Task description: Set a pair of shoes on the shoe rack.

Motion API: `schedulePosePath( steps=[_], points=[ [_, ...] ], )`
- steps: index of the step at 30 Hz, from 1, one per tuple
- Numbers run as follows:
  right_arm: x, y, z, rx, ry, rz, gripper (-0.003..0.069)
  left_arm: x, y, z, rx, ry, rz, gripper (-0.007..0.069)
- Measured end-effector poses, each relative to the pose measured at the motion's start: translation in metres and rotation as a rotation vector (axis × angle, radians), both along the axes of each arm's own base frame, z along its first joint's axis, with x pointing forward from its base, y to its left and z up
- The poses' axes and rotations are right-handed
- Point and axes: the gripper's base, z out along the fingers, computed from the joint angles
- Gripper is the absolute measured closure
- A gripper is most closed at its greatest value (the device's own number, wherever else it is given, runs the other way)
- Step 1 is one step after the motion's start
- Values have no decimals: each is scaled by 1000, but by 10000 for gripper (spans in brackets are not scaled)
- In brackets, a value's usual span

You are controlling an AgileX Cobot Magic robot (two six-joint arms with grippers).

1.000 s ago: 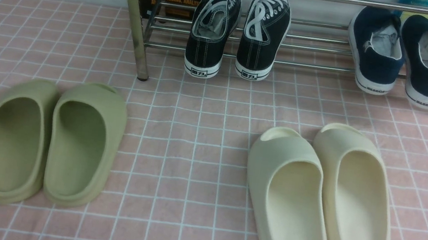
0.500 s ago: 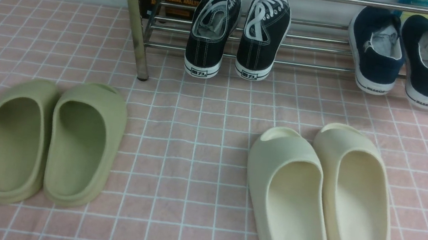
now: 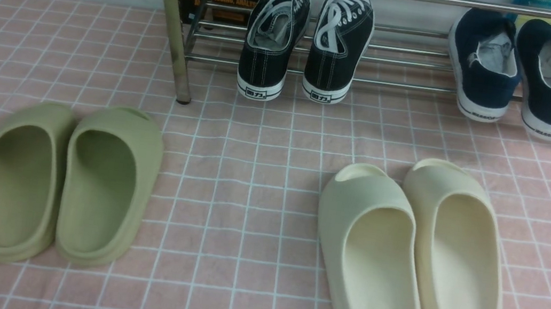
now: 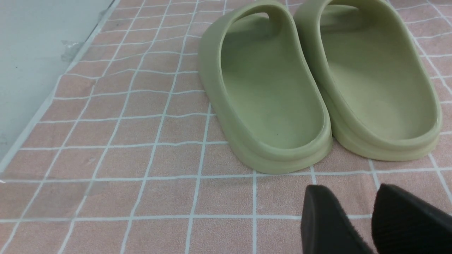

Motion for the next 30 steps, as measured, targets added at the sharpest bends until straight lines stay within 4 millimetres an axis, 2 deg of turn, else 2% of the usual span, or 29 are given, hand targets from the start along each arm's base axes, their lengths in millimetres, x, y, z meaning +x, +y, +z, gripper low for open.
schedulePosePath(
  steps=[30],
  points=[
    [0,0,0,0,0,0,610,0,0,0,0,0,0,385]
  ],
)
